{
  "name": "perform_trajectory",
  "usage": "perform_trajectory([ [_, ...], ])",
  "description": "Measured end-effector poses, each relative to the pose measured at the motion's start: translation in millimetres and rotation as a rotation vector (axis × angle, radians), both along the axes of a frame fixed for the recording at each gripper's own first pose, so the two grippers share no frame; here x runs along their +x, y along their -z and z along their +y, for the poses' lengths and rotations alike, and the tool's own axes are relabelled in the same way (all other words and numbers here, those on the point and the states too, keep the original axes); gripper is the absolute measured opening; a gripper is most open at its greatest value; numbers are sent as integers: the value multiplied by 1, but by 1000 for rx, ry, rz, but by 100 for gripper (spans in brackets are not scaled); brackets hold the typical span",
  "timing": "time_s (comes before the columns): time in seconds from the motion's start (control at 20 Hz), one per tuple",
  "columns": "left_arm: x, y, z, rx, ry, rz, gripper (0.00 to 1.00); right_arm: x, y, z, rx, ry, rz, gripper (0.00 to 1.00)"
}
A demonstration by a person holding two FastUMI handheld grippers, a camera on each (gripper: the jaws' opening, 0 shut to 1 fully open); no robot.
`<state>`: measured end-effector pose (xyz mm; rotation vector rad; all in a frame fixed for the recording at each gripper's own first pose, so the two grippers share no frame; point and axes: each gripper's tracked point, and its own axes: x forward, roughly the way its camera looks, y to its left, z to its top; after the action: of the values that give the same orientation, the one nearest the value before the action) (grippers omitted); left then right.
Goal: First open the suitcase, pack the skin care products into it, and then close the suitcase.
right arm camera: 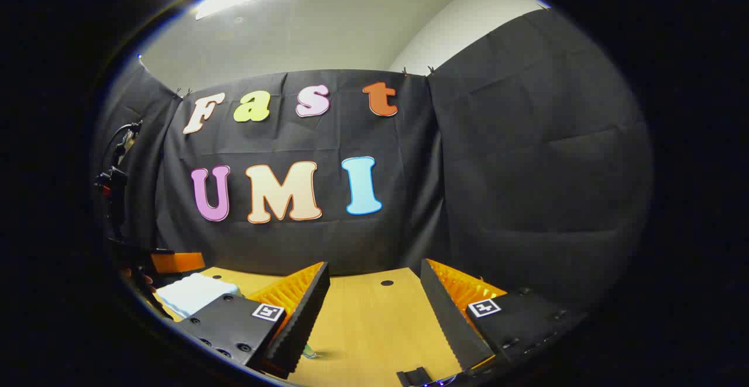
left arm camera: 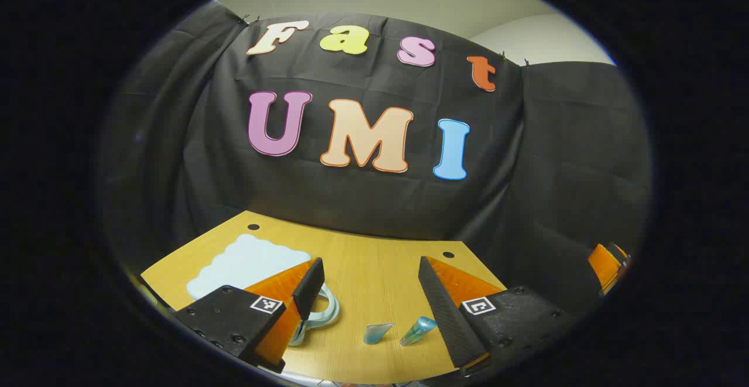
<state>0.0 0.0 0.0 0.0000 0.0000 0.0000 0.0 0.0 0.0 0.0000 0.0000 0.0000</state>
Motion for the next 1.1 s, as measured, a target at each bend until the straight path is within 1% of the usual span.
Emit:
perform_trajectory([
  [0.15,-6,3,3,7,-28,11,95,-3,4,3,6,-49,21,96],
  [0.2,-9,6,4,4,-39,18,92,-3,7,2,11,-66,32,98],
  [0.3,-11,8,3,-10,-59,27,95,0,11,-1,13,-96,46,98],
  [0.45,-9,7,2,-29,-85,23,95,6,13,-8,10,-130,61,96],
  [0.55,-4,7,2,-26,-94,23,95,8,17,-6,12,-157,77,98],
  [0.6,-1,7,3,-25,-91,22,95,10,18,-5,8,-165,77,96],
  [0.65,4,5,4,-25,-85,26,95,13,19,-4,-1,-165,79,98],
  [0.8,23,10,16,-20,-61,65,95,20,33,11,-8,-163,104,98],
  [1.0,54,32,41,-14,-21,196,94,32,44,37,9,-124,117,98],
  [1.1,74,47,54,-2,-4,277,94,39,53,51,13,-110,125,96],
])
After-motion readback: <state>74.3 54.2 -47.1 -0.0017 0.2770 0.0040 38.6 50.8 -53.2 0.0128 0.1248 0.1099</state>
